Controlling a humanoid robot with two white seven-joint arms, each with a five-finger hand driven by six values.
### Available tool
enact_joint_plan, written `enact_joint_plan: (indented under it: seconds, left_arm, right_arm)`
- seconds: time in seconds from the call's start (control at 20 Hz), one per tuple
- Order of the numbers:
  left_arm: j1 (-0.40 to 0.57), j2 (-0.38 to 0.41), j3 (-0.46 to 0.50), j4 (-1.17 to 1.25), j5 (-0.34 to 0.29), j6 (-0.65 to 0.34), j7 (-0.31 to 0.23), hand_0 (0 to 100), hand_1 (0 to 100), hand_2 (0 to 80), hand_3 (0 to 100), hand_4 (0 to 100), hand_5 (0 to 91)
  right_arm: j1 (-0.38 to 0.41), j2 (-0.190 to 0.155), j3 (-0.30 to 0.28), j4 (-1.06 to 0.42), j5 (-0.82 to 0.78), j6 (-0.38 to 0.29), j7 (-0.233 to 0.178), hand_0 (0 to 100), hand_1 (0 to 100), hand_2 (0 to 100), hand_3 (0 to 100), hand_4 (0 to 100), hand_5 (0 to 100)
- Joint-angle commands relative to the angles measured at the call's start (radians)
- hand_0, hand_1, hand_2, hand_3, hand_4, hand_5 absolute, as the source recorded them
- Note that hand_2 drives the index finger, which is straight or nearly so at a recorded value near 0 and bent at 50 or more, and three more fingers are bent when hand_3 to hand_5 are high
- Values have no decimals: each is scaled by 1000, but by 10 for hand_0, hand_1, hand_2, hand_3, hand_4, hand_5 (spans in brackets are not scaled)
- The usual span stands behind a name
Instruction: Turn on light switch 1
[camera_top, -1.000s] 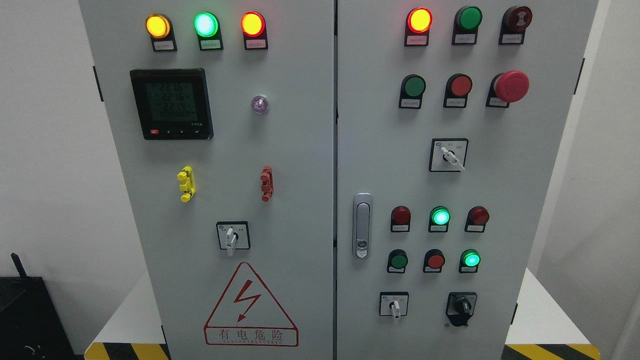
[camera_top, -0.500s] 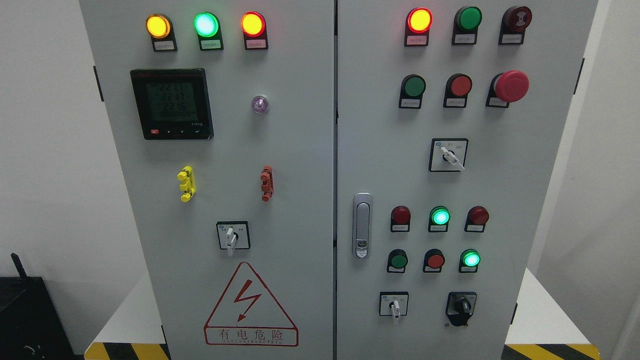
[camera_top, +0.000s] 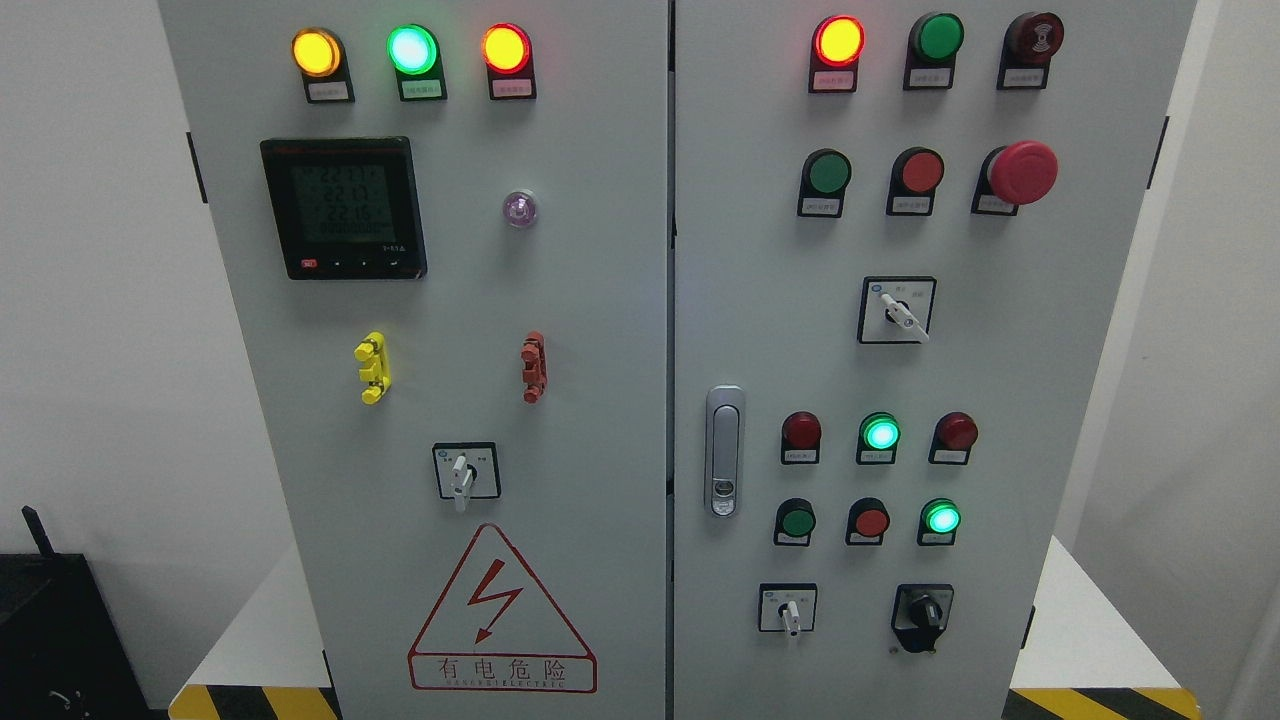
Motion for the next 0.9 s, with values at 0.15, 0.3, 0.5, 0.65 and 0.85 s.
enact_joint_plan:
  seconds: [0.15,0.3,0.5,0.65,0.85]
  left_arm:
    - [46,50,73,-605,-5,-6,-13,275,143,7,222,384,41]
    - [58,66,75,-717,-2,-6,-14,278,154,17,243,408,78]
    - [49,57,94,-802,27,-8,-14,293,235,120,311,503,217]
    - [43,57,99,-845,47,-9,-14,301,308,206,373,591,400]
    - [26,57,93,-856,53,-17,-14,308,386,276,449,666,601]
  right_arm:
    - [0,0,0,0,-25,0,1,0,0,0,0,0,0]
    - [0,0,0,0,-25,0,1,0,0,0,0,0,0]
    - [0,0,0,0,-25,0,1,0,0,0,0,0,0]
    - [0,0,0,0,-25,-1,1,0,0,0,0,0,0]
    - [0,0,0,0,-25,0,1,0,0,0,0,0,0]
